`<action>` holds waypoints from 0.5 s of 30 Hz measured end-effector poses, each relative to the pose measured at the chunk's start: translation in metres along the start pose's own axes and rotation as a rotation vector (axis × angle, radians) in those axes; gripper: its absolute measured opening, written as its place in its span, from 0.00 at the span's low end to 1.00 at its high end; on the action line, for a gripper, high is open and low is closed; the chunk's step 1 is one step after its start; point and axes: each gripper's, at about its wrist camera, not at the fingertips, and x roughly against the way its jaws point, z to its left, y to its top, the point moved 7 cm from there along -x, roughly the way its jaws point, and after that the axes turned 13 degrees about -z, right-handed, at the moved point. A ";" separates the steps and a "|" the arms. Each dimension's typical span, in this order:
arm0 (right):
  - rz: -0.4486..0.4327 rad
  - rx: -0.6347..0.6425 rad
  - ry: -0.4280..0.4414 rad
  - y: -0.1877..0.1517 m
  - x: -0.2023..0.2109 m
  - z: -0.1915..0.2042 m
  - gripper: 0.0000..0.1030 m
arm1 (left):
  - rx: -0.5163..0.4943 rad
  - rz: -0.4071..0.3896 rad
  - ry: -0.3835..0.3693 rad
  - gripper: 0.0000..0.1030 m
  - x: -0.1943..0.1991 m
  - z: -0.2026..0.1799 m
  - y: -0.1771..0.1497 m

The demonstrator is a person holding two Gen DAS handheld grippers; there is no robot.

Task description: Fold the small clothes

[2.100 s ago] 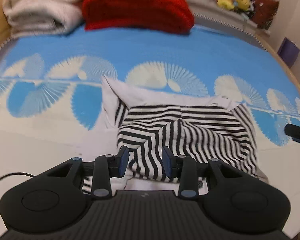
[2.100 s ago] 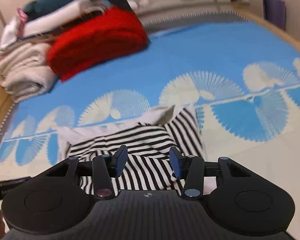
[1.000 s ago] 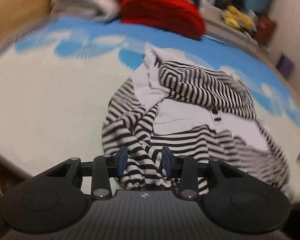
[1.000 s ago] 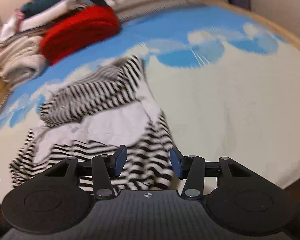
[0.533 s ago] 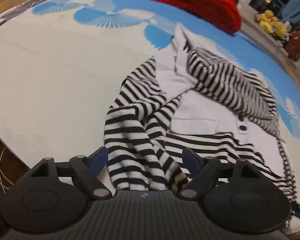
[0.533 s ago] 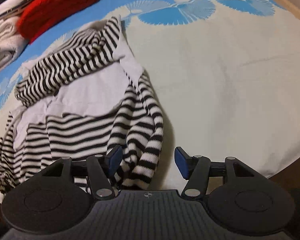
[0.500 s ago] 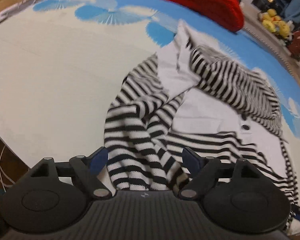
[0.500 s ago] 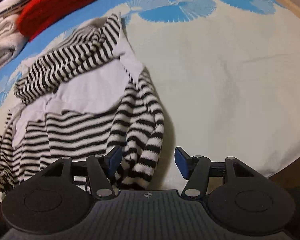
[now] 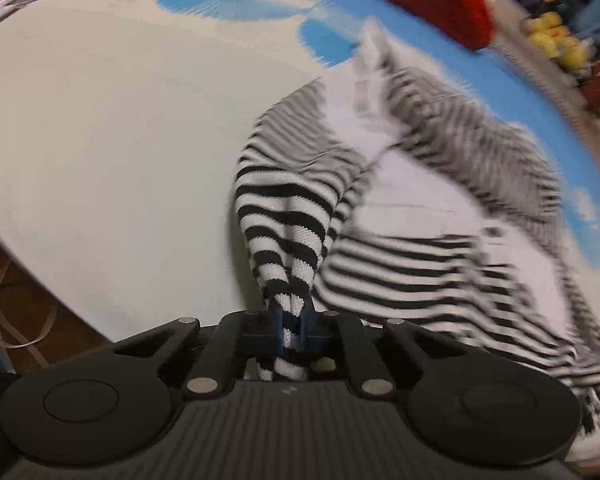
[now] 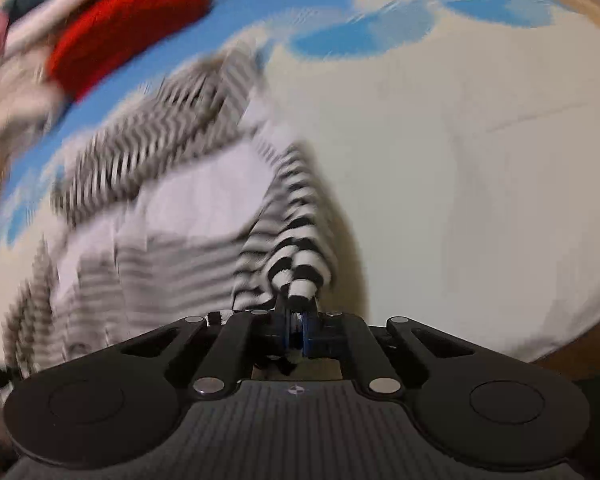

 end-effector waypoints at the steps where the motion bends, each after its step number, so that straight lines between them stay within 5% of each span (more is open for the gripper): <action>1: -0.034 -0.040 -0.004 0.006 0.010 -0.008 0.04 | 0.007 -0.015 -0.049 0.07 0.011 -0.008 0.001; 4: -0.094 -0.001 -0.065 0.015 0.031 -0.025 0.04 | -0.014 -0.019 -0.129 0.08 0.040 -0.026 -0.004; 8: 0.050 0.028 -0.116 -0.007 0.016 -0.043 0.04 | 0.009 0.163 -0.038 0.11 0.029 -0.011 -0.042; 11: 0.146 0.011 -0.103 -0.023 0.002 -0.045 0.05 | 0.065 0.208 -0.017 0.30 0.019 0.003 -0.047; 15: 0.125 0.019 -0.118 -0.020 0.000 -0.036 0.18 | 0.091 0.177 -0.020 0.58 0.018 0.005 -0.039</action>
